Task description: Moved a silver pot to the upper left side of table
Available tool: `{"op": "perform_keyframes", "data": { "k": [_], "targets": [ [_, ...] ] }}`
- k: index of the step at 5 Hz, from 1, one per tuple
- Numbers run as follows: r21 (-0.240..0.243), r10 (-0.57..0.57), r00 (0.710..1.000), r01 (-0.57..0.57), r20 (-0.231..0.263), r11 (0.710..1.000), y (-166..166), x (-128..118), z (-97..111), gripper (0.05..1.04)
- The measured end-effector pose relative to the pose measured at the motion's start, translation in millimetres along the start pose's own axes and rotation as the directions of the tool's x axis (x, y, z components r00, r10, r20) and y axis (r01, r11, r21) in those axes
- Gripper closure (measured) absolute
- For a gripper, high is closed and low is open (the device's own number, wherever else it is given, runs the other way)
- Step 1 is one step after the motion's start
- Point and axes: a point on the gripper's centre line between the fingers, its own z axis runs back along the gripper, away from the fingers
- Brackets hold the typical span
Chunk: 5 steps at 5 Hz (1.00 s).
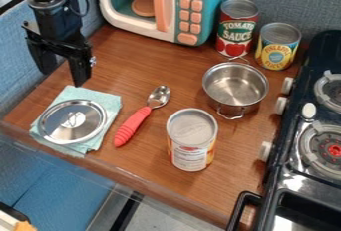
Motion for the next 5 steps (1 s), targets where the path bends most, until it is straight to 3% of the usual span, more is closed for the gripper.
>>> {"op": "perform_keyframes", "data": {
  "k": [1,3,5],
  "targets": [
    [-0.016,-0.002,1.0,0.001,-0.028,1.0,-2.6,-2.3,-8.8,0.084],
    [-0.047,-0.164,0.985,0.167,0.058,0.985,-69.2,48.7,2.1,0.084],
    [-0.05,-0.173,0.98,0.179,0.102,0.983,-113.1,99.1,-0.9,0.084]
  ]
}}
